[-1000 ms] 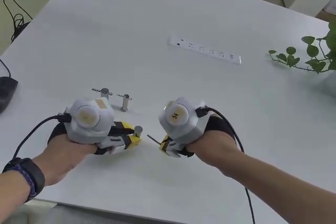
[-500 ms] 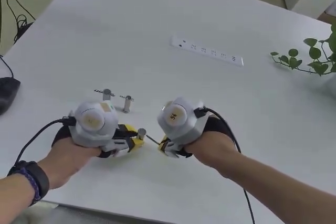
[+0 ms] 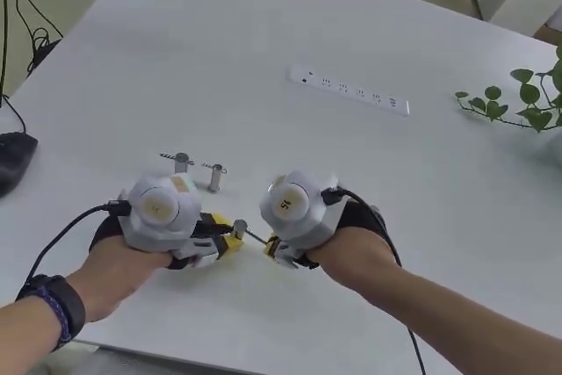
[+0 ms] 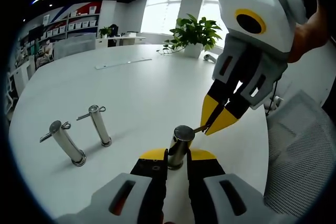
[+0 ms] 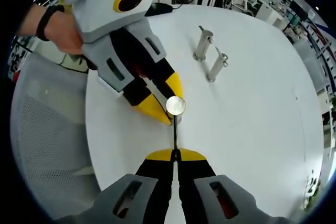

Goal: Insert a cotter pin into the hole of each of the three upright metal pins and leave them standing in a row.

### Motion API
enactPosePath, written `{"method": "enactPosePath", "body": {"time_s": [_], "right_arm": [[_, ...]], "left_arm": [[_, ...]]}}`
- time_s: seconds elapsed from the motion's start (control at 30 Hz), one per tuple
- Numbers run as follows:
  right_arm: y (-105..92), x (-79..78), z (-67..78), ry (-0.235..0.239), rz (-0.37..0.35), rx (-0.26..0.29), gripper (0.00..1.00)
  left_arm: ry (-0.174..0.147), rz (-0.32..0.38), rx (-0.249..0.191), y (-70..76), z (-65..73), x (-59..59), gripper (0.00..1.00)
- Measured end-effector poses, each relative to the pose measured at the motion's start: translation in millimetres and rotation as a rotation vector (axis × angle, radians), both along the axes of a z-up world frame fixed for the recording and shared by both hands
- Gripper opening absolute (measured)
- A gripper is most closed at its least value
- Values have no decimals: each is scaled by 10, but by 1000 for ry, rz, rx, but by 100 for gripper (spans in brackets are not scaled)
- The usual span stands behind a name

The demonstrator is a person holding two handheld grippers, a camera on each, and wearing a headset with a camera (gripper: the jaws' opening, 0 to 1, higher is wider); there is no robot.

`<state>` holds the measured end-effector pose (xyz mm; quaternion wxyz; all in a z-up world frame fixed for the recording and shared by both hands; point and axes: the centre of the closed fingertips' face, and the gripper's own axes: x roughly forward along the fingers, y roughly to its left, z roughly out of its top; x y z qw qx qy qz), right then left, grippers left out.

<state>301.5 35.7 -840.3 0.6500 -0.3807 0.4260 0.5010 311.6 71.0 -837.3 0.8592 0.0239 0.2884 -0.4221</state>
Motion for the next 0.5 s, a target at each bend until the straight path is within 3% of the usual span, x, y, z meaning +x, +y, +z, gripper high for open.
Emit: {"method": "enactPosePath", "body": {"time_s": [0.27,0.5], "right_arm": [[20,4,18,-19,2,8,2],[6,6,23,-25,-1,14,2]], "left_arm": [[-9,10,5,24,-9,25,12],[-40,-2,46,12,-25,26,11]]}}
